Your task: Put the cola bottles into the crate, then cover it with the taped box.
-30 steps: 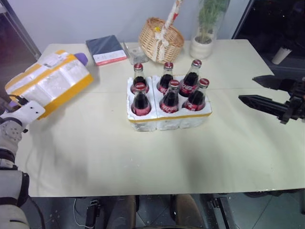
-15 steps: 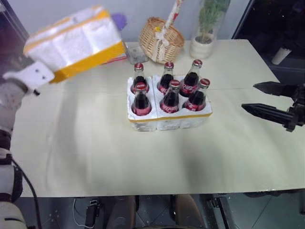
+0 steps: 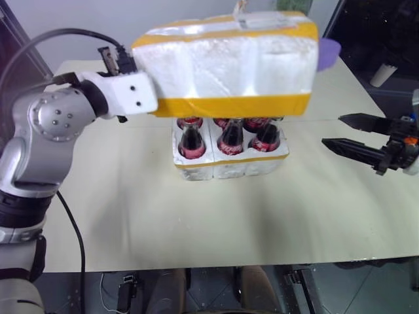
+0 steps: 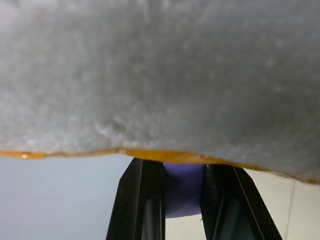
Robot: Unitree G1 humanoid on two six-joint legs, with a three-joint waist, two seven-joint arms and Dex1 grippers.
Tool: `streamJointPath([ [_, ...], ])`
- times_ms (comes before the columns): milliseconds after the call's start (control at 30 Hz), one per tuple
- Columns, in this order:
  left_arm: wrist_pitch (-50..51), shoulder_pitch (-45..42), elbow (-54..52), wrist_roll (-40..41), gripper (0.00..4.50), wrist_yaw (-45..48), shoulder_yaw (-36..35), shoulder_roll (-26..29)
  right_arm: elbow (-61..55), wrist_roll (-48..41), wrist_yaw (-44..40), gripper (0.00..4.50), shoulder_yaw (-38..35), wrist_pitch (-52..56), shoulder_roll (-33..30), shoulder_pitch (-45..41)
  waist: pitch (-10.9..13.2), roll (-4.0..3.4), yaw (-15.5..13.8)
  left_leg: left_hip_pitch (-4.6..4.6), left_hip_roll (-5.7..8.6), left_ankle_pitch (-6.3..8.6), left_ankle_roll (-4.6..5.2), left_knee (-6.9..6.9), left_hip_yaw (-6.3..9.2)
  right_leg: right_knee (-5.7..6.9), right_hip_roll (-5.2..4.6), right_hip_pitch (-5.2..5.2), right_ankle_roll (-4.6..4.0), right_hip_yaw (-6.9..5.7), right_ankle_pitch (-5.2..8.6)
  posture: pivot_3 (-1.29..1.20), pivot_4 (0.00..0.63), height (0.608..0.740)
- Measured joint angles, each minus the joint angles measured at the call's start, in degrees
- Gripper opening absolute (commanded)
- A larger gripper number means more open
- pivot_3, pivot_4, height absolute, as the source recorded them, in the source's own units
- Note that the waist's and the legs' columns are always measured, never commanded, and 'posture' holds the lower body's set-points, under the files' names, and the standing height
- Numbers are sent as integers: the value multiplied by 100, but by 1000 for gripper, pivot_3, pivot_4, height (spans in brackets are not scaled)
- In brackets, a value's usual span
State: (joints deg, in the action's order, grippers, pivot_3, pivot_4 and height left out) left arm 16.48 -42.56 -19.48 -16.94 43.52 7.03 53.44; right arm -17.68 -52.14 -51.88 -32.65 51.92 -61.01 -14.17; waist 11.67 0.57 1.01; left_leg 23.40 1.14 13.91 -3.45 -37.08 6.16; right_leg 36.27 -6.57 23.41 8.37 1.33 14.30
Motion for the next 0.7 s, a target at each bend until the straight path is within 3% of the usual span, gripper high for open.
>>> streamJointPath([
  [233, -582, 52, -225, -881, 342, 110, 311, 375, 5, -2, 209, 4500, 53, -6, 169, -105, 0, 0, -13, -1, 0, 0, 0, 0, 0, -3, 0, -4, 0, 0, 0, 0, 150, 740],
  [367, -839, 217, -225, -1375, 2185, 147, 492, 367, 4, -6, 313, 4500, 72, -29, 265, -215, 0, -1, -14, -2, 0, 0, 0, 0, 0, -5, 1, -6, 0, 0, 0, 0, 150, 740],
  [500, -874, 346, -313, -1531, 4389, 261, 593, 114, 4, -28, 387, 4500, 97, -29, 361, -300, 0, 0, -28, 1, 0, 0, 0, -3, 2, -5, 0, -5, 0, -1, 0, 0, 150, 740],
  [700, -1143, 343, -331, -1460, 4457, 252, 461, -20, 3, -40, 449, 4500, 121, -30, 374, -300, 0, 0, -22, 0, 0, 0, 1, -3, 2, -5, 1, -5, 0, 0, 0, 0, 150, 740],
])
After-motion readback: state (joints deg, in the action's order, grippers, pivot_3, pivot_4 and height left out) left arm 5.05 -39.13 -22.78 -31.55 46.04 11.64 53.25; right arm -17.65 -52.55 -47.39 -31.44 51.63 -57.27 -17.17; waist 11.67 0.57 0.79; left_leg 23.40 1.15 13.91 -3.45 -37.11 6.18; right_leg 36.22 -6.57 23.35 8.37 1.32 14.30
